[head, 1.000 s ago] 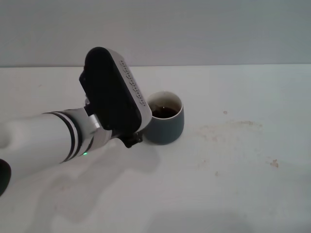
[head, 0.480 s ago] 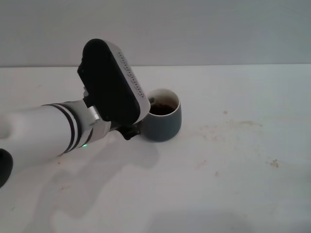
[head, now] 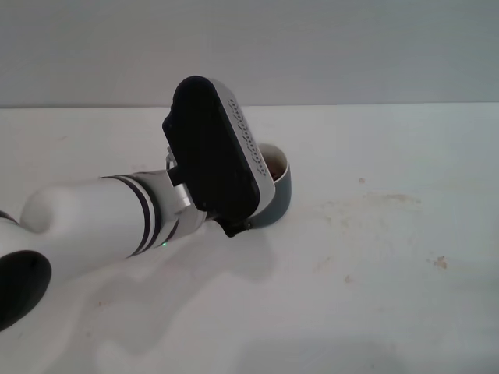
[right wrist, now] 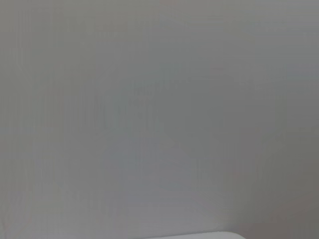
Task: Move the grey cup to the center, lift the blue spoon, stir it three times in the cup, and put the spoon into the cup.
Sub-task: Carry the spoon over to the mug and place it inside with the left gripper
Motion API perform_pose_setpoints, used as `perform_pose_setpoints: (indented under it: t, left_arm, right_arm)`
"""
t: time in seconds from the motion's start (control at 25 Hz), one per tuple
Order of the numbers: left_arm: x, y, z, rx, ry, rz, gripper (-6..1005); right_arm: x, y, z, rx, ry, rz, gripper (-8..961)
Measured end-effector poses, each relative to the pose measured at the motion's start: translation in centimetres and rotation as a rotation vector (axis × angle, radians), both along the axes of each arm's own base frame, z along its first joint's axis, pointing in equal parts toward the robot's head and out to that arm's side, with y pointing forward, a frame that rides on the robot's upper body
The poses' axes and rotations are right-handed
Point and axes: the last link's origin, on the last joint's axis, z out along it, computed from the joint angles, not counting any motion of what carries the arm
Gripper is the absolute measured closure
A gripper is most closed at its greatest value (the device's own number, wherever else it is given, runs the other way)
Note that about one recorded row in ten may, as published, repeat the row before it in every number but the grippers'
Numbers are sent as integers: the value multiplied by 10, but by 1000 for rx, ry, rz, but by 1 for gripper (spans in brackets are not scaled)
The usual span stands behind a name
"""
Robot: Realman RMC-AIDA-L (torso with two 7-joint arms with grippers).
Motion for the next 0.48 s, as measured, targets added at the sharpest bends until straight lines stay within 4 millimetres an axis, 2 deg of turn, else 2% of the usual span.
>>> perform_pose_setpoints:
  t: [0.48]
  left_arm:
    - [-18,-3,7,15,23,56,820]
  right_arm:
    - [-1,2,-1,-4,0,4,954]
